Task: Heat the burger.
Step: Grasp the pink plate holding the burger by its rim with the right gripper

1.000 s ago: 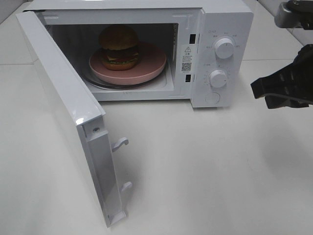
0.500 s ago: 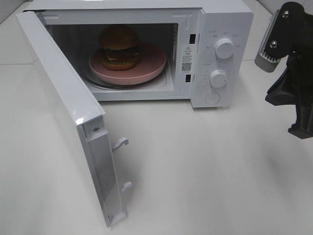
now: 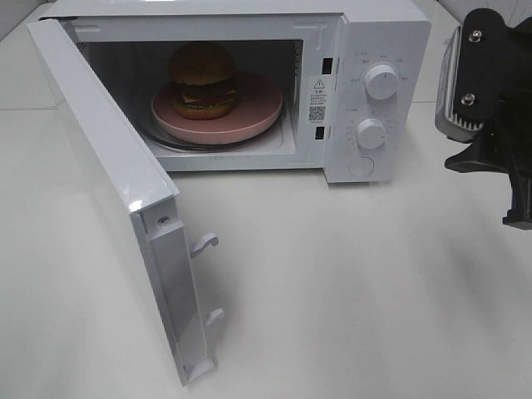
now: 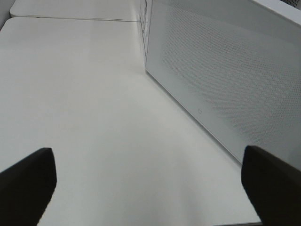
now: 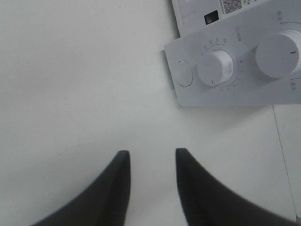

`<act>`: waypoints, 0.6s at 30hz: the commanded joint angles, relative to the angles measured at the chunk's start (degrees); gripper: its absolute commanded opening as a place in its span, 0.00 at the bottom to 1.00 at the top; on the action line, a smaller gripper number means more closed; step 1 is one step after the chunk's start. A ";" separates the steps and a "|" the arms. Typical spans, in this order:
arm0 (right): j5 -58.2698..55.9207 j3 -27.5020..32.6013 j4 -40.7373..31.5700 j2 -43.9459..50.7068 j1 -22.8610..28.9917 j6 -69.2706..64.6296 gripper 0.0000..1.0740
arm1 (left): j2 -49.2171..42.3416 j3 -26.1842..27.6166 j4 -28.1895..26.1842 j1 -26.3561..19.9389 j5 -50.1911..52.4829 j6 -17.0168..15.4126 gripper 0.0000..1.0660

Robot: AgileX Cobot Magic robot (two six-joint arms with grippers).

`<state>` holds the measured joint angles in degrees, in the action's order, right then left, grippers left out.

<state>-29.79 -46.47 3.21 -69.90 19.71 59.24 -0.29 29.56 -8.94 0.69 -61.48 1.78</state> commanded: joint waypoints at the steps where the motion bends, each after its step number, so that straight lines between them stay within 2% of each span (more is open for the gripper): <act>1: 0.74 -0.29 2.46 0.52 -0.23 -2.12 0.62 | -0.80 0.00 0.17 -0.11 0.29 0.06 0.94; 2: 0.74 -0.29 2.46 0.52 -0.23 -2.12 0.62 | -0.80 0.00 0.17 -0.11 0.29 0.06 0.94; 3: 0.57 -0.23 4.18 0.52 -0.23 -3.38 0.77 | -0.80 0.00 0.17 -0.11 0.29 0.06 0.94; 4: 0.52 -0.23 5.27 0.52 -0.23 -3.72 0.83 | -0.80 0.00 0.17 -0.11 0.29 0.06 0.94; 5: 0.52 -0.23 5.27 0.52 -0.23 -3.72 0.83 | -0.80 0.00 0.17 -0.11 0.29 0.06 0.94; 6: 0.52 -0.23 6.82 0.00 -0.23 -4.30 0.91 | -0.80 0.00 0.17 -0.11 0.29 0.06 0.94; 15: 0.80 -0.29 6.19 -5.44 1.38 -5.04 0.90 | -0.80 0.00 0.17 -0.11 0.29 0.06 0.94; 17: 0.74 -1.95 7.91 -8.14 5.73 -5.33 0.89 | -0.80 0.00 0.17 -0.11 0.29 0.06 0.94; 18: 0.74 -1.95 7.91 -8.14 5.73 -5.33 0.89 | -0.80 0.00 0.17 -0.11 0.29 0.06 0.94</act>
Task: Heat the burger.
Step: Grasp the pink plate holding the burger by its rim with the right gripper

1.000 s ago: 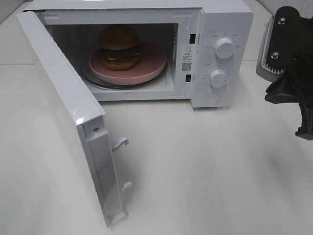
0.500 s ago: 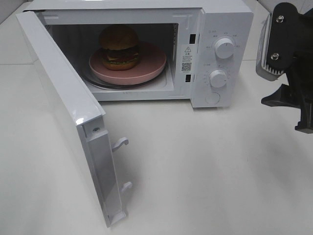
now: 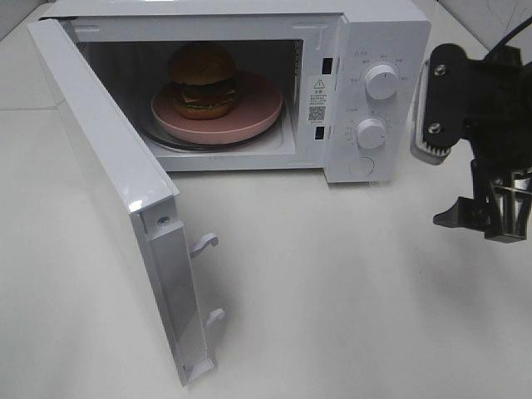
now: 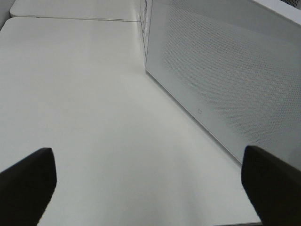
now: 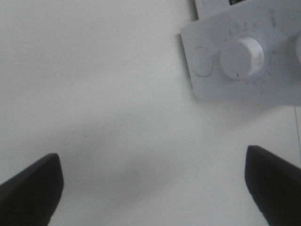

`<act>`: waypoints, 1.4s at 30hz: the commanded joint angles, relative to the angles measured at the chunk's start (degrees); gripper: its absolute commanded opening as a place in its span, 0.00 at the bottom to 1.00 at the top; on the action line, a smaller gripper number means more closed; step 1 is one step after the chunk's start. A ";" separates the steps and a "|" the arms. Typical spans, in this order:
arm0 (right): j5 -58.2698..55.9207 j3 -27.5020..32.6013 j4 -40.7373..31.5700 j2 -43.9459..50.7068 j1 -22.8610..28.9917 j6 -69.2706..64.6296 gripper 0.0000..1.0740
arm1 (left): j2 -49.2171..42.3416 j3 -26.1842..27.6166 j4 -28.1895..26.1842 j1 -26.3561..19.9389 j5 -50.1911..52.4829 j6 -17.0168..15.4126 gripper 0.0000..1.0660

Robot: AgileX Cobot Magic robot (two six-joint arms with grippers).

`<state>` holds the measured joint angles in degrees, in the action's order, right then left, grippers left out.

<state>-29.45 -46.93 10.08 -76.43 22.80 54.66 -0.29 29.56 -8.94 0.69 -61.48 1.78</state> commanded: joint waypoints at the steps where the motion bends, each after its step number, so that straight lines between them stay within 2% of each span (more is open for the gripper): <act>1: 0.40 -2.12 1.32 -2.52 3.72 -1.09 0.88 | -0.80 0.00 0.17 -0.11 0.29 0.06 0.94; 2: 0.40 -3.78 2.92 -4.58 5.79 -2.41 0.88 | -0.80 0.00 0.17 -0.11 0.29 0.06 0.94; 5: 0.40 -4.70 4.01 -5.56 6.59 -3.21 0.88 | -0.80 0.00 0.17 -0.11 0.29 0.06 0.94; 7: 0.40 -8.37 7.96 -10.14 9.45 -5.90 0.86 | -0.80 0.00 0.17 -0.11 0.29 0.06 0.94; 11: 0.23 -11.00 10.20 -13.69 11.17 -7.96 0.86 | -0.80 0.00 0.17 -0.11 0.29 0.06 0.94; 17: 0.00 -18.39 16.44 -21.89 14.67 -12.66 0.84 | -0.80 0.00 0.17 -0.11 0.29 0.06 0.94; 27: -0.11 -27.90 21.43 -30.83 16.04 -14.09 0.82 | -0.80 0.00 0.17 -0.11 0.29 0.06 0.94; 42: 1.38 -39.53 21.26 -41.60 17.36 -15.70 0.78 | -0.80 0.00 0.23 -0.11 0.29 0.06 0.94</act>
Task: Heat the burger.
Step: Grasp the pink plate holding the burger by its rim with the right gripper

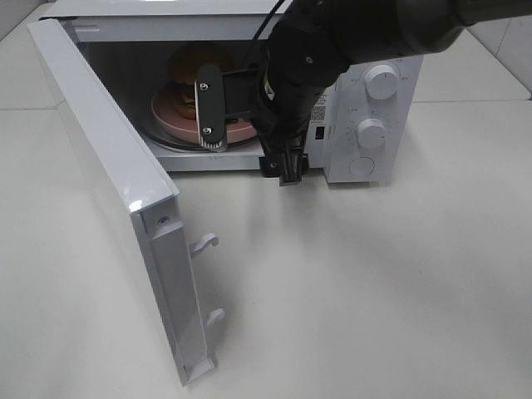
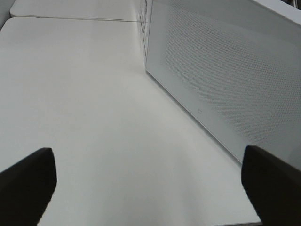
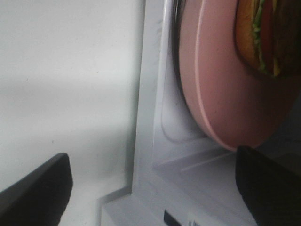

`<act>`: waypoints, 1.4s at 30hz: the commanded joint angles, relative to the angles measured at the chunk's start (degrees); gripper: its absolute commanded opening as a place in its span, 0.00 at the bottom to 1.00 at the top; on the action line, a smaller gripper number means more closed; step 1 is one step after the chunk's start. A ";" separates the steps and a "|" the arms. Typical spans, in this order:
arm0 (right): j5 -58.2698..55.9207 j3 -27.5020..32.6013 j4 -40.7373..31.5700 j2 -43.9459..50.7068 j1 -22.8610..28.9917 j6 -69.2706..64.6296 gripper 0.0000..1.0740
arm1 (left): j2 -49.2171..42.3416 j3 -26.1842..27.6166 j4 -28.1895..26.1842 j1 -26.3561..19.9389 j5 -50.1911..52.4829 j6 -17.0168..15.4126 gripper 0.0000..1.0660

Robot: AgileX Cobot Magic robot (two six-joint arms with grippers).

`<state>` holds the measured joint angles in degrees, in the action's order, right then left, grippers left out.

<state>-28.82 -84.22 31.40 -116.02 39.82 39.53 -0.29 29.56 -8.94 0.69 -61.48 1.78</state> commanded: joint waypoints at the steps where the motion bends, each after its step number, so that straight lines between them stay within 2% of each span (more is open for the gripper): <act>1: 0.74 -2.23 -0.06 -2.01 0.34 -0.57 0.78 | -0.80 0.00 0.23 -0.11 0.29 0.06 0.94; 10: 1.26 -11.00 -0.17 -10.31 0.34 -0.57 0.76 | -0.80 0.00 0.86 -0.11 0.23 0.06 0.94; 19: 3.27 -16.27 -3.27 -15.76 0.34 -0.40 0.74 | -0.80 0.00 0.86 -0.11 0.23 0.06 0.94; 25: 4.30 -17.42 -3.21 -17.70 0.34 -0.23 0.74 | -0.80 0.00 0.86 -0.11 0.23 0.06 0.94; 39: 6.53 -19.19 -8.48 -21.14 0.34 -0.23 0.71 | -0.80 0.00 0.80 -0.11 0.23 0.06 0.94; 42: 6.13 -19.19 -8.77 -21.14 0.34 -0.23 0.67 | -0.80 0.00 0.80 -0.11 0.23 0.06 0.94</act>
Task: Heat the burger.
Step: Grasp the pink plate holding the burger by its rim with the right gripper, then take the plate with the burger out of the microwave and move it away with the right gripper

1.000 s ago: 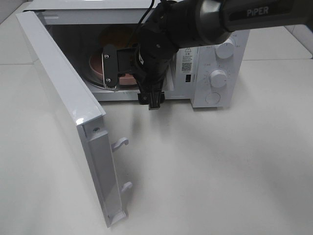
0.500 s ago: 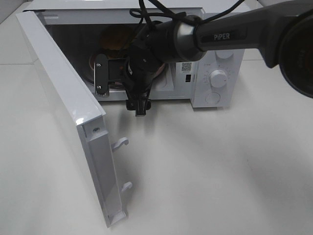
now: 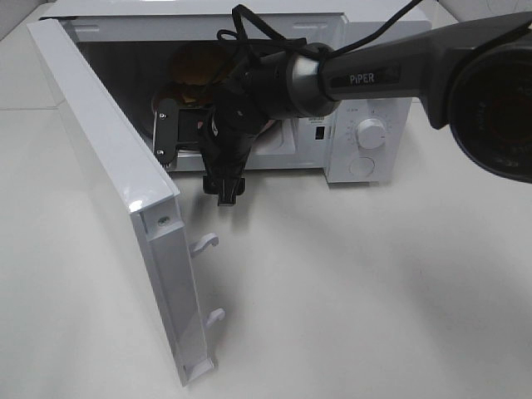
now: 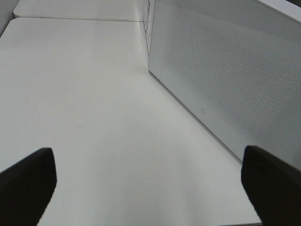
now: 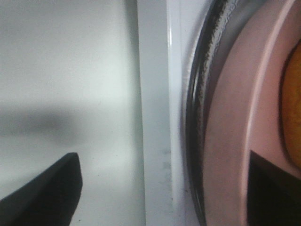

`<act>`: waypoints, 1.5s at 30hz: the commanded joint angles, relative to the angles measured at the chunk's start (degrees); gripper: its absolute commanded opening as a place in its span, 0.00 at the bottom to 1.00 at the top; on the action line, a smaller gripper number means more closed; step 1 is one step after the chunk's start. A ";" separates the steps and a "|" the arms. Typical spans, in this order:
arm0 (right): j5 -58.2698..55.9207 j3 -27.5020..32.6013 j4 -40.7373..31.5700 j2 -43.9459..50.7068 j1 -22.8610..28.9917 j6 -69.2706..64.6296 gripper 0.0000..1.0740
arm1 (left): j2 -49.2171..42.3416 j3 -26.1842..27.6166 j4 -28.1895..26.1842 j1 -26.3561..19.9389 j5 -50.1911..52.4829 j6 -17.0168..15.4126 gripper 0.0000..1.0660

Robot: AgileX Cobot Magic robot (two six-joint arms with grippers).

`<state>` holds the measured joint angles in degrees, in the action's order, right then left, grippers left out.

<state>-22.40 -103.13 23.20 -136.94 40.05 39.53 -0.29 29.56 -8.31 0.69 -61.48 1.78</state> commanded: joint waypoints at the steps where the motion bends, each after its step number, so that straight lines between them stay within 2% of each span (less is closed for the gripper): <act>1: -0.29 -0.29 -0.57 -0.23 0.11 -0.23 0.67 | -0.80 0.00 0.17 -0.11 0.23 0.06 0.94; 3: -2.12 -0.29 -0.63 -0.23 0.11 -0.23 0.46 | -0.80 0.00 0.17 -0.11 0.23 0.06 0.94; 4: -2.12 -0.29 -0.63 -0.23 0.11 -0.23 0.46 | -0.80 0.00 0.17 -0.11 0.23 0.06 0.94; 5: -2.75 -0.29 -0.80 -0.11 0.11 -0.23 0.38 | -0.80 0.00 0.17 -0.11 0.23 0.06 0.94; 6: -4.30 -0.29 -1.09 0.11 0.11 -0.23 0.22 | -0.80 0.00 0.17 -0.11 0.23 0.06 0.94; 7: -4.30 -0.29 -1.09 0.11 0.11 -0.23 0.22 | -0.80 0.00 0.17 -0.11 0.23 0.06 0.94; 8: -5.73 -0.29 -1.55 0.69 0.11 -0.23 0.13 | -0.80 0.00 0.17 -0.11 0.23 0.06 0.94; 9: -5.73 -0.29 -1.55 0.69 0.11 -0.23 0.13 | -0.80 0.00 0.17 -0.11 0.23 0.06 0.94; 10: -6.30 -0.29 -2.18 1.09 0.11 -0.23 0.00 | -0.80 0.00 0.17 -0.11 0.23 0.06 0.94; 15: -9.34 -0.29 -5.50 3.04 0.11 2.01 0.00 | -0.80 0.00 0.17 -0.11 0.23 0.06 0.94; 19: -14.38 -0.29 -10.83 5.33 0.11 9.34 0.00 | -0.80 0.00 0.17 -0.11 0.23 0.06 0.94; 24: -18.74 -0.29 -14.04 6.93 0.11 15.36 0.00 | -0.80 0.00 0.17 -0.11 0.23 0.06 0.94; 38: -21.72 1.03 -14.27 10.94 0.11 15.47 0.00 | -0.80 0.00 0.17 -0.11 0.23 0.06 0.94; 45: -19.02 7.10 -11.86 13.01 1.66 15.13 0.00 | -0.80 0.00 0.17 -0.11 0.23 0.06 0.94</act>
<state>-41.14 -98.09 10.08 -125.31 41.37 55.18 -0.29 29.56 -8.31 0.69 -61.48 1.78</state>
